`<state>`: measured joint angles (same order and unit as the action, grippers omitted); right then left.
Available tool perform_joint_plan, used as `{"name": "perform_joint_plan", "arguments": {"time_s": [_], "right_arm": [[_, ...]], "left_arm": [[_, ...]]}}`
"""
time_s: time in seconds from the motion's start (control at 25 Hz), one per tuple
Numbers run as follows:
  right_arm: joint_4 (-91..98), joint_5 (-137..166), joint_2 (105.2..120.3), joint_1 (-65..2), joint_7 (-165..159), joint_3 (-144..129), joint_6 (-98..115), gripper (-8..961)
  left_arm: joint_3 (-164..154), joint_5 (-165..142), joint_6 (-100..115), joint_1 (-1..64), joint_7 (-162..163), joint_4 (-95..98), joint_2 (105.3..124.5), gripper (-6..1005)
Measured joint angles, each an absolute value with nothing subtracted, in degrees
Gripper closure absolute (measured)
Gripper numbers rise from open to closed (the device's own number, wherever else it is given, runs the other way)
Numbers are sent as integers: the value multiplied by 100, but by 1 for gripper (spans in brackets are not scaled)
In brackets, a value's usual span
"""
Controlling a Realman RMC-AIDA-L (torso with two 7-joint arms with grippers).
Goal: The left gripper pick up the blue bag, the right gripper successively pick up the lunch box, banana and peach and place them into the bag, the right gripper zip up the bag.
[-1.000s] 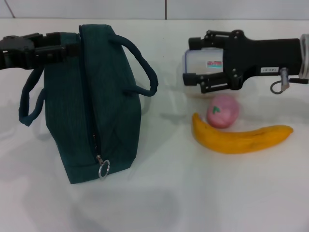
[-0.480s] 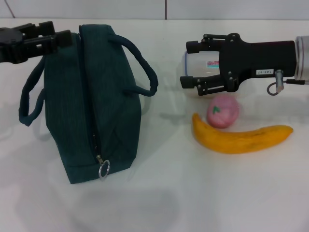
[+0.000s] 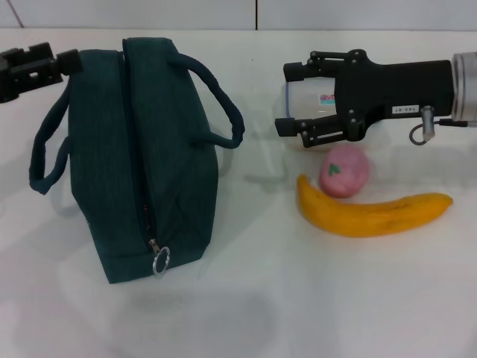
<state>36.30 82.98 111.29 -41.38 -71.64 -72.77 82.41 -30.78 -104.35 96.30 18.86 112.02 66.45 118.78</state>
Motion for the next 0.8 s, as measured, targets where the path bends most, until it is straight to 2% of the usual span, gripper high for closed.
{"name": "perform_joint_plan", "arguments": {"time_s": [0.16,0.8], "right_arm": [[3645,8389,11151,-4201,-7160,-7277,8238,105],[3684,8508,11172,-4174,-7146,-7271,8235,106]], "left_arm": [[-3188,-10623,9446,1918,11215,6581,11952,198],[-3747,-10752,8674,1964,11347,6106,11954,213]]}}
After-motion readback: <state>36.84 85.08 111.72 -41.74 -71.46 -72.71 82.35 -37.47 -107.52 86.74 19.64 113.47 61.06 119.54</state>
